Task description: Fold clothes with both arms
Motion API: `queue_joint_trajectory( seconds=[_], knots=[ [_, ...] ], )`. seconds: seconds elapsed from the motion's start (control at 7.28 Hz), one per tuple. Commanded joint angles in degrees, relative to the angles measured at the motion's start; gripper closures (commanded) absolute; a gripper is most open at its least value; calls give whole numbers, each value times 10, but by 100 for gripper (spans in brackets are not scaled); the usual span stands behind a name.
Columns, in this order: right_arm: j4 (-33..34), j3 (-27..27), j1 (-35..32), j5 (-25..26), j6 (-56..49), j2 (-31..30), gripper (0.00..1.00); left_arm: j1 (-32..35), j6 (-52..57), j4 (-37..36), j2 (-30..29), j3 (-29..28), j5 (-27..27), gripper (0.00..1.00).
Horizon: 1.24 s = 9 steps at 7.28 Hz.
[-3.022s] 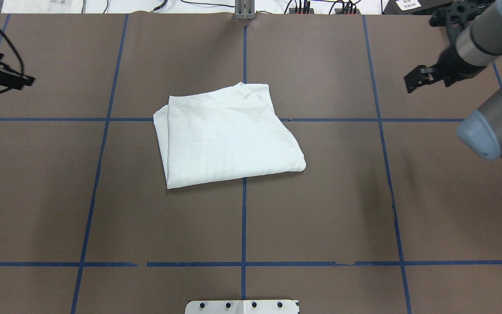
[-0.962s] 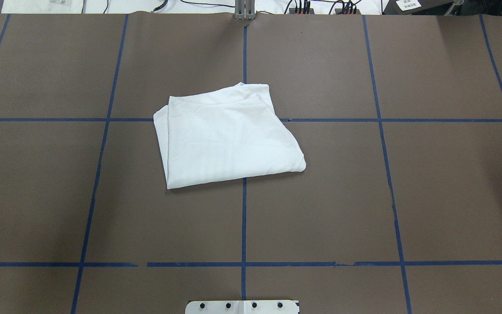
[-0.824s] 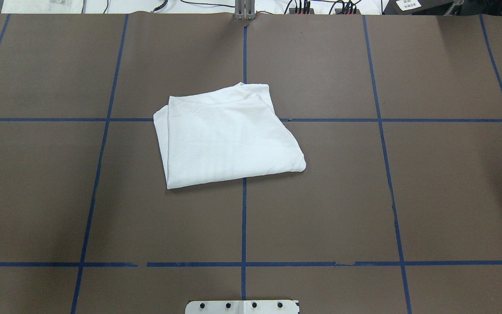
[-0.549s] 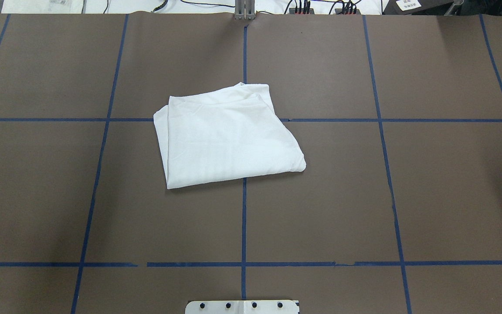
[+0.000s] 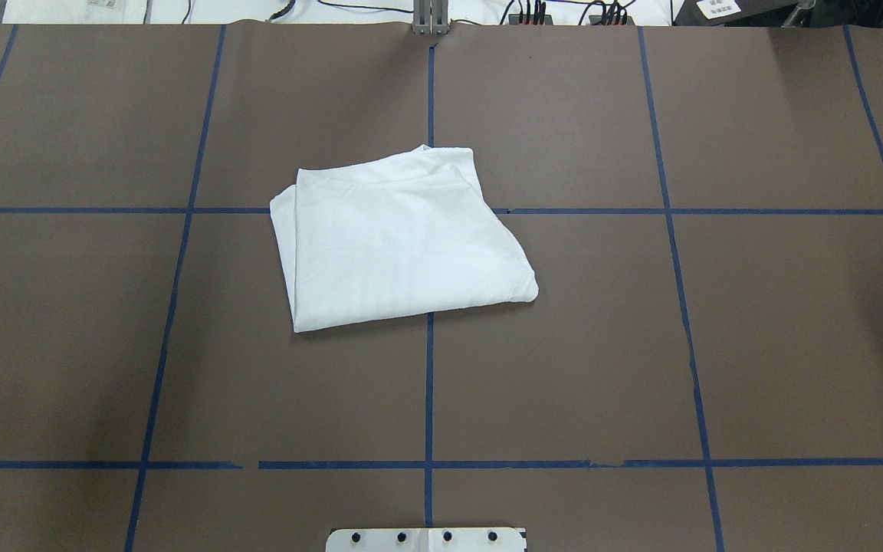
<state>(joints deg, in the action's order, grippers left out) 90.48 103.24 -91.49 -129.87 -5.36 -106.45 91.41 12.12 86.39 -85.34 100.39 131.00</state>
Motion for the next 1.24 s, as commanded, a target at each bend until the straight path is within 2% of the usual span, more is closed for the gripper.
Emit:
queue_joint_trajectory(
  seconds=[0.0, 1.1],
  knots=[
    [-1, -1, 0, 0, -4, -2, 0, 0, 0, 0, 0, 0, 0, 0],
    [0, 6, 0, 16, -2, -4, 0, 0, 0, -1, 2, -6, 0, 0]
  ],
)
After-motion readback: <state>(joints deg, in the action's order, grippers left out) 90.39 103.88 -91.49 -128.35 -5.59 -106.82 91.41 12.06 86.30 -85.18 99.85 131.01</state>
